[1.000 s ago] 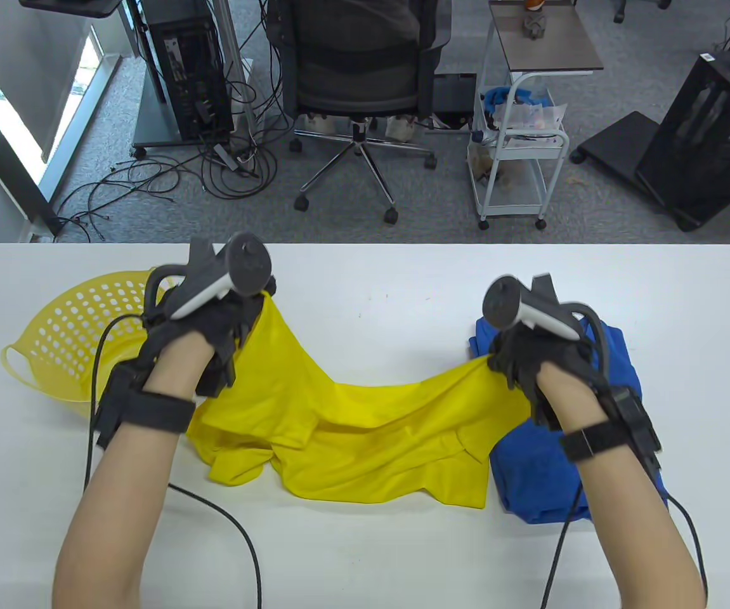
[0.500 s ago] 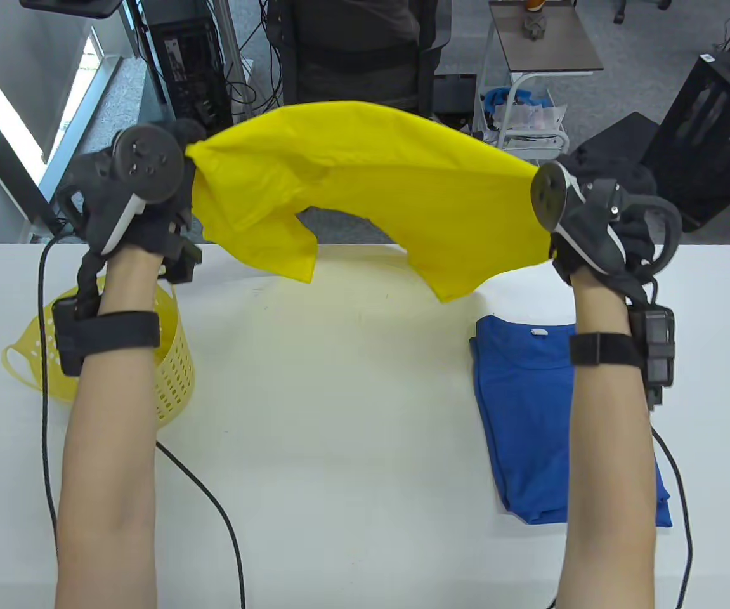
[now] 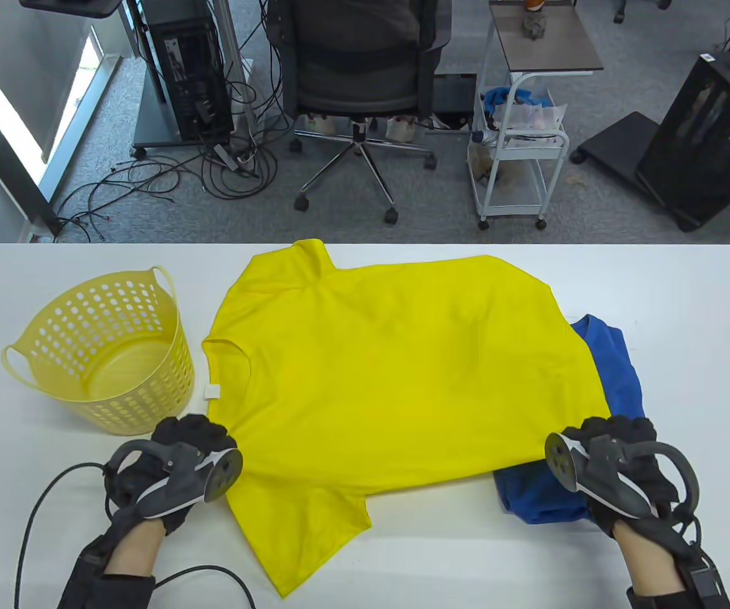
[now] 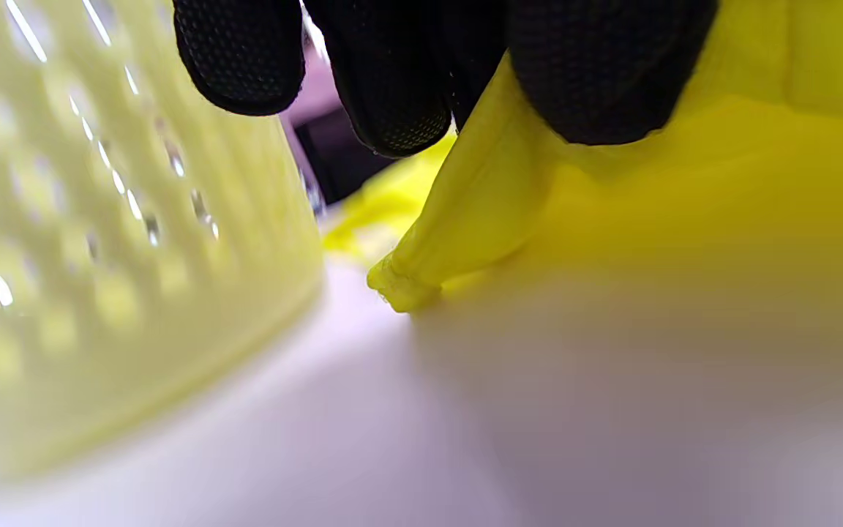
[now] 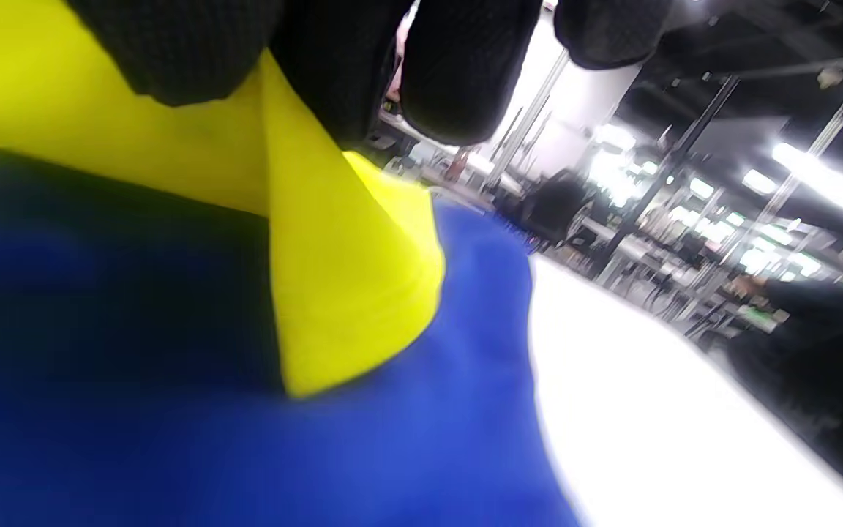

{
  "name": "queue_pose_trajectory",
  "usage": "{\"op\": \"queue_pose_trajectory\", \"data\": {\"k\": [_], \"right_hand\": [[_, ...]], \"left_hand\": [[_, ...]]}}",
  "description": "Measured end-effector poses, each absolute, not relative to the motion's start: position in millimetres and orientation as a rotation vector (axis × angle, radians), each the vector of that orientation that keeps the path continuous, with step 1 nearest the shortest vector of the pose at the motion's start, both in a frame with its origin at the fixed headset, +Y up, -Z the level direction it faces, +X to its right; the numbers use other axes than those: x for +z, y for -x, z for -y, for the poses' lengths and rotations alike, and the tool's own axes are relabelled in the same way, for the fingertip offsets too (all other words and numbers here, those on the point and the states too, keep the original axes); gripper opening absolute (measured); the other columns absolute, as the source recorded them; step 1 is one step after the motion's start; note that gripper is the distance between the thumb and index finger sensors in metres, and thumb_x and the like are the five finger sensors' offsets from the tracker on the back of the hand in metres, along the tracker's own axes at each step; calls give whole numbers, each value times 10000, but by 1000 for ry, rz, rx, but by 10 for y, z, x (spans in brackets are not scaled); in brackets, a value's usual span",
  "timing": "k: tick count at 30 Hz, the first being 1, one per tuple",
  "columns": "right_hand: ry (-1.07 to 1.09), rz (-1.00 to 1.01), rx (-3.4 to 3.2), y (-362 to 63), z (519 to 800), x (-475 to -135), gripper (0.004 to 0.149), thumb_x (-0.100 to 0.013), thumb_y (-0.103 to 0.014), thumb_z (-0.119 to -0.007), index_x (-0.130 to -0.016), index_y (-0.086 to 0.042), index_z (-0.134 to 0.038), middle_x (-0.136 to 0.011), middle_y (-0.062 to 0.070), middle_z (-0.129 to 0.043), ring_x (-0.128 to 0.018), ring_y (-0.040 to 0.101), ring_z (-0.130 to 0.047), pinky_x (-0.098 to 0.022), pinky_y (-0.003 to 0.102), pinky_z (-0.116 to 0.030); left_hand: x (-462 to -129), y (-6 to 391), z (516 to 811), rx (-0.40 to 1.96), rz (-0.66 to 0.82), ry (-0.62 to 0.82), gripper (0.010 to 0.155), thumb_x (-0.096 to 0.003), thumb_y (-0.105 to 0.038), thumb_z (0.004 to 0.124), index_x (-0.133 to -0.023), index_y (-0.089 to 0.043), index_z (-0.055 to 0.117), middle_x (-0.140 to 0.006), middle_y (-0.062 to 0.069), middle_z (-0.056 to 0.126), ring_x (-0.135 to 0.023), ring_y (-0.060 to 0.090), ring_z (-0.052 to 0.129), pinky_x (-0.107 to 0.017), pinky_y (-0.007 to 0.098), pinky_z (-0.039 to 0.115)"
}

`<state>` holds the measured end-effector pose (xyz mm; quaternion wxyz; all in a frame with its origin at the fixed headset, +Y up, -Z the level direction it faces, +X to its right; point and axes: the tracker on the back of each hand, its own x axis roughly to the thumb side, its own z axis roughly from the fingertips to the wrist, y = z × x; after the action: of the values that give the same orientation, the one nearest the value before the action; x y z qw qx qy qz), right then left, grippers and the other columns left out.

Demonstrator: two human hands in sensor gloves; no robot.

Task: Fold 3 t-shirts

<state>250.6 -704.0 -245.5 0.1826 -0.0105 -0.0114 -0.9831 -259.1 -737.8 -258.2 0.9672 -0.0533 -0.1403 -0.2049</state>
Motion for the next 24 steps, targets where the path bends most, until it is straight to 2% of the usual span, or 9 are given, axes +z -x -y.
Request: {"op": "queue_pose_trajectory", "data": {"k": [2,4,6,8,10,11,14,16,24], "right_hand": [[50,78,-2815,-2531,7139,-2435,408,-398,-358,-795,-805,-365,-780,-898,-27,-812,-875,327,-780,-692,624,-557],[47,93,-2831,-2543,7178,-2432,409,-396,-373,-798,-805,-365,-781,-920,-14,-793,-886,337,-764,-693,626,-552],[46,88,-2859,-2547,7221,-2436,411,-391,-384,-805,-801,-369,-784,-934,-10,-781,-886,340,-761,-691,626,-552],[63,91,-2876,-2537,7253,-2433,413,-386,-392,-810,-798,-371,-787,-946,-4,-772,-886,342,-761,-689,627,-554],[73,117,-2863,-2521,7267,-2428,414,-386,-387,-813,-799,-371,-785,-951,2,-764,-887,345,-755,-688,630,-550],[79,105,-2837,-2511,7273,-2415,415,-382,-388,-817,-796,-377,-786,-948,-2,-770,-886,340,-763,-686,625,-560],[92,128,-2803,-2503,7283,-2392,417,-373,-384,-827,-789,-380,-789,-939,-11,-780,-879,327,-778,-680,617,-577],[103,144,-2812,-2506,7275,-2377,424,-360,-403,-838,-780,-365,-803,-931,-14,-787,-872,323,-785,-677,616,-581],[286,208,-2830,-2422,7213,-2193,405,-313,-482,-875,-706,-385,-854,-913,-24,-800,-871,328,-781,-679,615,-577]], "left_hand": [[-2559,2600,7477,-469,262,207,450,-409,-268,804,-799,-491,776,-917,-180,829,-912,122,787,-698,458,722],[-2554,2620,7422,-462,249,151,429,-421,-236,784,-773,-480,807,-898,-190,845,-892,109,809,-692,454,733],[-2585,2637,7357,-364,237,44,417,-424,-260,769,-781,-472,804,-886,-180,860,-875,116,826,-679,455,742],[-2612,2648,7399,-257,199,44,441,-426,-326,750,-845,-462,754,-938,-162,817,-903,135,799,-690,460,727],[-2656,2653,7483,-138,194,158,539,-412,-435,743,-946,-429,670,-1030,-118,739,-946,178,765,-710,489,700],[-2682,2659,7554,-83,172,300,550,-437,-449,714,-978,-401,626,-1076,-86,656,-989,208,680,-737,514,632],[-2689,2720,7631,-109,122,343,585,-420,-526,684,-985,-420,576,-1101,-103,577,-1021,187,593,-727,488,641],[-2689,2756,7620,-128,96,315,574,-411,-544,690,-964,-412,615,-1086,-91,616,-999,187,633,-704,473,668],[-2714,2934,7630,-162,31,335,579,-393,-500,762,-942,-432,593,-1080,-113,587,-1003,159,608,-718,479,649]]}}
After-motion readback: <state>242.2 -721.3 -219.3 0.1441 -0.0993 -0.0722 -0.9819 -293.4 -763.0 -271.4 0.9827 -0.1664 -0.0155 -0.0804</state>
